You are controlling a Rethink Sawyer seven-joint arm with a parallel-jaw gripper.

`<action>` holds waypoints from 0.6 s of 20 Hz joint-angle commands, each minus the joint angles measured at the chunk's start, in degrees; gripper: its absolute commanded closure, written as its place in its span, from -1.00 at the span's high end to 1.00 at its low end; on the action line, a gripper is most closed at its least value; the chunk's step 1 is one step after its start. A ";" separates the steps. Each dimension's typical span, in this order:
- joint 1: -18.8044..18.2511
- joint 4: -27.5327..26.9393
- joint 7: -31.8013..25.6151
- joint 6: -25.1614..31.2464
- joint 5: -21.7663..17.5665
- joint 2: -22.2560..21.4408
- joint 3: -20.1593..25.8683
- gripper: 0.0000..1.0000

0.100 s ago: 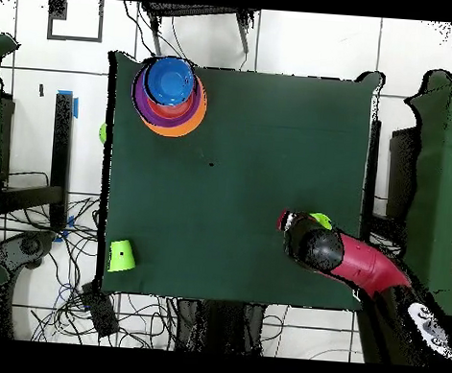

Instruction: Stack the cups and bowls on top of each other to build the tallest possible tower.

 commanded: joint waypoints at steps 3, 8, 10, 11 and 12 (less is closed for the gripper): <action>4.38 -6.23 2.16 -5.75 -7.43 1.43 -1.15 1.00; 4.62 -6.03 2.61 -5.26 -7.62 1.47 -2.33 1.00; 3.85 -5.29 2.35 -4.59 -7.31 1.62 -1.52 1.00; 3.54 -4.94 2.16 -4.14 -7.19 1.62 -1.07 1.00; 3.33 -4.61 1.97 -3.60 -7.01 1.56 -0.70 1.00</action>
